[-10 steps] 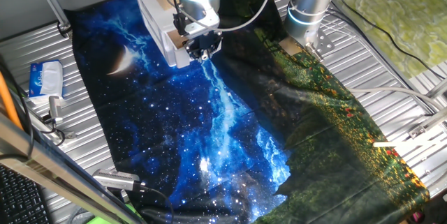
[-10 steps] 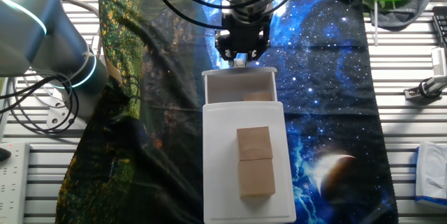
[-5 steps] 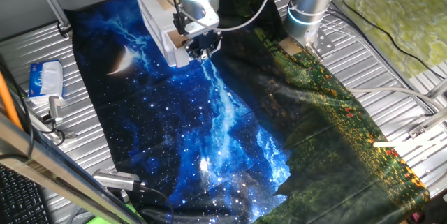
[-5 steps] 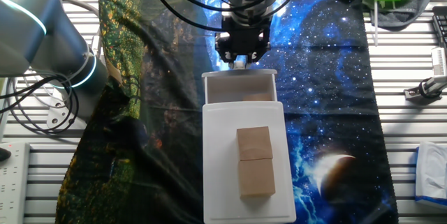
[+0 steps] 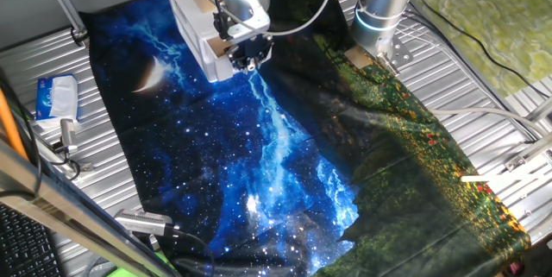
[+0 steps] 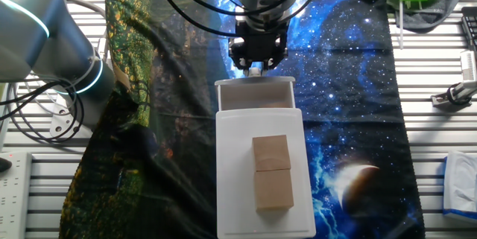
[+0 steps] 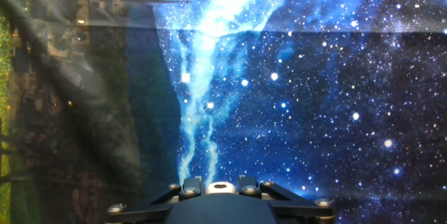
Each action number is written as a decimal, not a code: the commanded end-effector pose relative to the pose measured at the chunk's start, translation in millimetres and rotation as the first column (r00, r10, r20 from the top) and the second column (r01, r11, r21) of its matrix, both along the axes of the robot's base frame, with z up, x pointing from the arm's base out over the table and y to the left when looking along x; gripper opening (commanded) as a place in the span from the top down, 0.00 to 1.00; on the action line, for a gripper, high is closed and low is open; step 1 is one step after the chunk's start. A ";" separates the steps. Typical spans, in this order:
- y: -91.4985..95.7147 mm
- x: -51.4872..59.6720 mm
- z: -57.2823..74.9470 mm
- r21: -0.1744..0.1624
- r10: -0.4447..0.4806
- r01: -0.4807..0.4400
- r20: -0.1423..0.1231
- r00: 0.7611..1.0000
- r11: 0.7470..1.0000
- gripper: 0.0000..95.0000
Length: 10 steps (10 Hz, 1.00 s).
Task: Grasp the handle and close the drawer
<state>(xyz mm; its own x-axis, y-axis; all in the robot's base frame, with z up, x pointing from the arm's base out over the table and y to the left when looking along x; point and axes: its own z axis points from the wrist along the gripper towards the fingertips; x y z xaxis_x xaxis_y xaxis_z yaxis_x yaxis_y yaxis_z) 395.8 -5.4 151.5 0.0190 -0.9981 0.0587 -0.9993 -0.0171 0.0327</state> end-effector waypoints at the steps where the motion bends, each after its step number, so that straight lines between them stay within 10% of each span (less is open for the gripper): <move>1: -6.1 -2.0 -0.1 0.004 0.004 -0.004 0.004 1.000 1.000 1.00; 10: -32.4 -10.8 1.3 0.016 0.020 -0.021 0.015 1.000 1.000 1.00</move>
<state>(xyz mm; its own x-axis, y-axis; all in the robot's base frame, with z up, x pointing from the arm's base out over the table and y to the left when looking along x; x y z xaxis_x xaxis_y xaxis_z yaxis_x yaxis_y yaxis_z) 384.7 -38.9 152.4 0.0406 -0.9983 0.0410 -0.9991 -0.0399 0.0168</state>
